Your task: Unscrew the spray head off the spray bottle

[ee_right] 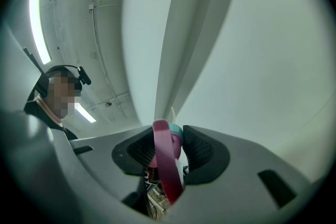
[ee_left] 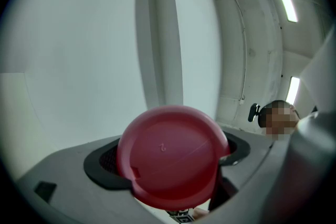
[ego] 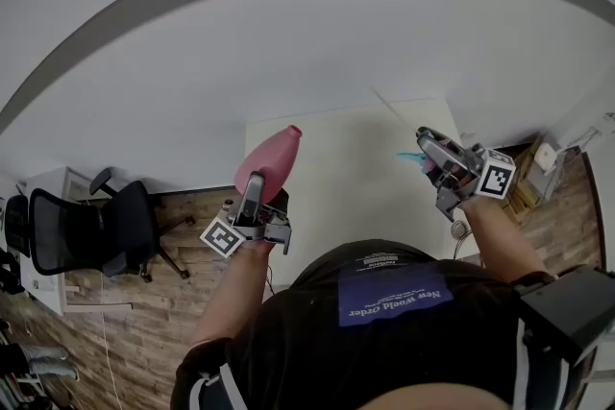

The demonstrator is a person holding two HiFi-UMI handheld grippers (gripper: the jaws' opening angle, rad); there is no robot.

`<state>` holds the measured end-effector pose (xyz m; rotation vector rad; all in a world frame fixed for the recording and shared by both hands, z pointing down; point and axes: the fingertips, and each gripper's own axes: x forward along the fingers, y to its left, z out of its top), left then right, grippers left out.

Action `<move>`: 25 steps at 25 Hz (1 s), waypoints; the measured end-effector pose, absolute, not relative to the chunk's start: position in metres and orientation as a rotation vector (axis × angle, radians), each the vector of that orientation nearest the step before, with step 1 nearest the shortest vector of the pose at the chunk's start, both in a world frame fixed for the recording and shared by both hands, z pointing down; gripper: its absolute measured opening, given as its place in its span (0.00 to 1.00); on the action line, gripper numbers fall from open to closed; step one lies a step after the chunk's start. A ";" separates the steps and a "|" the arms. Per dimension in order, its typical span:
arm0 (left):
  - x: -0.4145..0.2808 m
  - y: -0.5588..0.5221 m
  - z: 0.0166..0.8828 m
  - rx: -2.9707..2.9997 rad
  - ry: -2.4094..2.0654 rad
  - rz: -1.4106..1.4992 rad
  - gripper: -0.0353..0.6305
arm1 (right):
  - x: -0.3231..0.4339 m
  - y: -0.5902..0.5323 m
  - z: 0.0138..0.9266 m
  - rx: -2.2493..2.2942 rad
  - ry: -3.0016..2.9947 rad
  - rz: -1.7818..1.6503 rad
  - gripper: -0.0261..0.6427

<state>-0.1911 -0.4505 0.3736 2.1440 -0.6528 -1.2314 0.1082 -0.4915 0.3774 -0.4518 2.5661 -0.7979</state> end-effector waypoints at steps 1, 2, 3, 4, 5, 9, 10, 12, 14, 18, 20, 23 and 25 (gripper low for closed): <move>-0.192 -0.451 0.374 2.143 -0.654 -1.233 0.77 | 0.108 -0.492 0.377 -0.448 2.564 -0.795 0.24; -0.192 -0.451 0.374 2.143 -0.655 -1.234 0.77 | 0.108 -0.493 0.376 -0.446 2.563 -0.793 0.24; -0.192 -0.451 0.375 2.144 -0.655 -1.232 0.77 | 0.107 -0.493 0.375 -0.444 2.561 -0.791 0.24; -0.192 -0.450 0.375 2.145 -0.655 -1.229 0.77 | 0.107 -0.493 0.374 -0.441 2.557 -0.787 0.24; -0.191 -0.450 0.376 2.146 -0.654 -1.226 0.77 | 0.106 -0.493 0.373 -0.443 2.554 -0.779 0.24; -0.190 -0.450 0.377 2.144 -0.648 -1.225 0.77 | 0.107 -0.493 0.374 -0.485 2.562 -0.748 0.24; -0.190 -0.450 0.378 2.143 -0.648 -1.224 0.77 | 0.107 -0.493 0.375 -0.487 2.565 -0.745 0.24; -0.189 -0.450 0.380 2.142 -0.649 -1.221 0.77 | 0.108 -0.493 0.376 -0.497 2.571 -0.737 0.24; -0.189 -0.450 0.380 2.144 -0.648 -1.220 0.77 | 0.109 -0.493 0.374 -0.500 2.575 -0.726 0.24; -0.189 -0.448 0.377 2.144 -0.644 -1.227 0.77 | 0.106 -0.491 0.368 -0.482 2.582 -0.708 0.24; -0.188 -0.448 0.376 2.147 -0.641 -1.227 0.77 | 0.105 -0.490 0.368 -0.478 2.583 -0.707 0.24; -0.186 -0.447 0.374 2.156 -0.636 -1.222 0.77 | 0.105 -0.490 0.368 -0.476 2.582 -0.707 0.24; -0.187 -0.447 0.375 2.154 -0.639 -1.223 0.77 | 0.105 -0.490 0.367 -0.474 2.581 -0.707 0.24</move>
